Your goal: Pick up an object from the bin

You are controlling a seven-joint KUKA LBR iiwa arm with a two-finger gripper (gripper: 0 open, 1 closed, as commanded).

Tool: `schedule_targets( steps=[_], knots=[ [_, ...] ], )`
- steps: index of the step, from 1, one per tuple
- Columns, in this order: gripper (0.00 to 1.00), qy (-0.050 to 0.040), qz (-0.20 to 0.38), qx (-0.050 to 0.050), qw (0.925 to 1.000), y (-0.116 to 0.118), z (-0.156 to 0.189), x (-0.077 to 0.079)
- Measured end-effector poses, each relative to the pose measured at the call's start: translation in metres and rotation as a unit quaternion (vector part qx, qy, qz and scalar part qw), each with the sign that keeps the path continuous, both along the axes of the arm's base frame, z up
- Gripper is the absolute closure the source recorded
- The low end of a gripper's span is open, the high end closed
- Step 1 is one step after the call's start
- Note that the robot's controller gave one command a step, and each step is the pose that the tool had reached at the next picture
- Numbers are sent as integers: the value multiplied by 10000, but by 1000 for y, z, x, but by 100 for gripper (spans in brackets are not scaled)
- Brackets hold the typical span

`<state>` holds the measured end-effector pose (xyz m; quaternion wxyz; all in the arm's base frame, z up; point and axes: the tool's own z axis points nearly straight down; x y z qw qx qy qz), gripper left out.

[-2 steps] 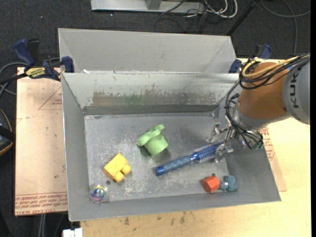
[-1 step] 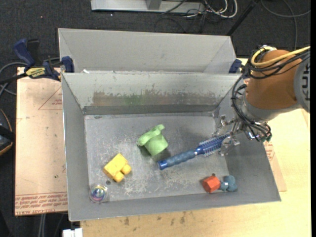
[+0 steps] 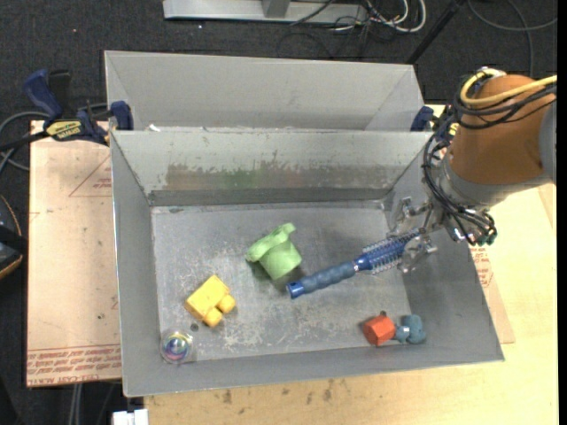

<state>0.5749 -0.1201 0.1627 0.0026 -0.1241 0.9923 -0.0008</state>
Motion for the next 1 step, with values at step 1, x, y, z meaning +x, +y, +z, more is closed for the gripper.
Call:
schedule_targets(
  steps=[1],
  knots=[
    [100, 5, -6, 1, 10000, 0, 18, 1]
  ],
)
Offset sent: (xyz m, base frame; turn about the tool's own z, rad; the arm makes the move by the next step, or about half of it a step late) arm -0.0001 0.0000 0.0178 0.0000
